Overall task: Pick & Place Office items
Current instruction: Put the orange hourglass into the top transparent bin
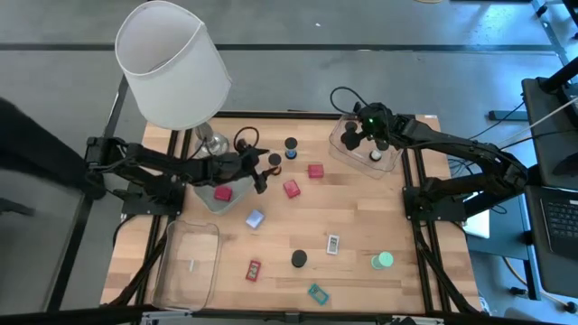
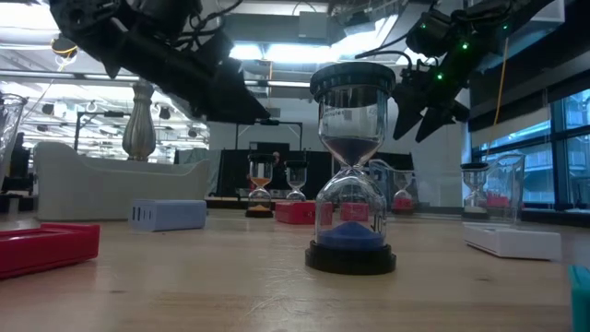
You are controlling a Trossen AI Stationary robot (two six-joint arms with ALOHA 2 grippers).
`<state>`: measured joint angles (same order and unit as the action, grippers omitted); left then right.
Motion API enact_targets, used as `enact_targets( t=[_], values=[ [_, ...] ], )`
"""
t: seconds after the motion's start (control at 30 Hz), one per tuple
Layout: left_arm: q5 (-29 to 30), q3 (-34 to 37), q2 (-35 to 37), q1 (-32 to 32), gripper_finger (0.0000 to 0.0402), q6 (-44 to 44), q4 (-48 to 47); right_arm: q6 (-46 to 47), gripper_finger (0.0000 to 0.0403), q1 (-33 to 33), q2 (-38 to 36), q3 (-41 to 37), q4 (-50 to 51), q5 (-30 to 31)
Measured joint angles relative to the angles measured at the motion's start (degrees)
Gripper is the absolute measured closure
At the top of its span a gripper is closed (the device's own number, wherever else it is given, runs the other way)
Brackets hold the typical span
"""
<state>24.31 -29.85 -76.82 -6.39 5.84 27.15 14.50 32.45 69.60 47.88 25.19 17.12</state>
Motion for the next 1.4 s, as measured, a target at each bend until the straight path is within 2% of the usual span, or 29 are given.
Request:
enact_targets(
  t=[0.37,0.57,0.7,1.07,1.4],
  values=[
    [-4.9,0.0,-1.6,-3.6,0.0086,5.7,-3.7,-0.1,0.0050,0.0,0.0,0.0,0.0,0.0],
    [-4.7,0.0,-8.2,-3.2,0.0086,5.6,2.2,-0.6,0.0050,0.0,0.0,0.0,0.0,-0.2],
    [-2.5,0.0,-10.8,-3.4,0.0086,5.0,4.6,-1.8,0.0050,0.0,0.0,0.0,0.0,-0.2],
    [-3.5,0.0,-14.5,-5.0,0.0086,4.2,11.6,-3.0,0.0050,0.0,0.0,0.0,-0.7,-0.2],
    [-4.9,0.0,-17.4,-7.6,0.0087,7.5,12.1,-3.4,0.0050,0.0,0.0,0.0,-0.7,-0.2]
  ],
)
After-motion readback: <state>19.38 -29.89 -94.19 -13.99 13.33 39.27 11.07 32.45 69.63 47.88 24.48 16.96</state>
